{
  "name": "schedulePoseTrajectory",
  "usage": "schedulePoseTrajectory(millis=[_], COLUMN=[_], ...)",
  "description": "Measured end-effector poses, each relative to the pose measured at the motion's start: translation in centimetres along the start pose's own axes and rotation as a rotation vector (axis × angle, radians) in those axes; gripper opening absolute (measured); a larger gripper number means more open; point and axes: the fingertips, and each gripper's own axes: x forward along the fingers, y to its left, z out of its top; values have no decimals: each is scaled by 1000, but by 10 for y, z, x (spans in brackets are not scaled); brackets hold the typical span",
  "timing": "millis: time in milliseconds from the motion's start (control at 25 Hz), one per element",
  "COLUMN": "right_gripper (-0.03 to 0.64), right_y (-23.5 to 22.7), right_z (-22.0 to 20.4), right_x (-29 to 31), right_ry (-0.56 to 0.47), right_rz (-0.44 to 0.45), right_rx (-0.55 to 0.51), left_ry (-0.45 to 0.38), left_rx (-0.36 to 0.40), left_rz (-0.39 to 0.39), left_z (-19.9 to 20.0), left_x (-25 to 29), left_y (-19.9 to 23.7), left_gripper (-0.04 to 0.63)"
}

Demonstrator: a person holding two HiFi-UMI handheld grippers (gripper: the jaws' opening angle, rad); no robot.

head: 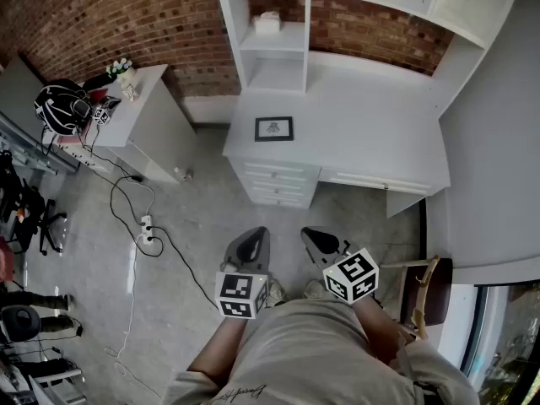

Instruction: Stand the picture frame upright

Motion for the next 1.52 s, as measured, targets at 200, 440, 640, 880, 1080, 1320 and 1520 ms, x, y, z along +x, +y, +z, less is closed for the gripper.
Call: schedulePoseTrajectory(millis=[200, 440, 640, 880, 1080, 1320, 1520], right_gripper=[28, 28, 29, 29, 29, 29, 29], right_y=[3, 8, 17, 33, 47, 51, 41], right_z=[0, 6, 16, 24, 23, 16, 18], right_x=[5, 15, 25, 46, 58, 65, 72], right_ry=[6, 0, -46, -65, -71, -49, -45], right_rz=[5, -2, -11, -22, -39, -63, -74], right_rx=[-10, -14, 6, 19, 15, 34, 36], left_ry=[4, -5, -12, 8, 19, 19, 17], left_rx=[4, 29, 29, 41, 40, 20, 15], left_rz=[-5, -8, 1, -24, -52, -65, -77], left_z=[-1, 5, 5, -1, -9, -12, -11], left_x=[-1, -4, -13, -20, -25, -25, -13], left_y=[4, 17, 34, 55, 68, 83, 87], left_gripper=[18, 18, 18, 18, 18, 18, 18])
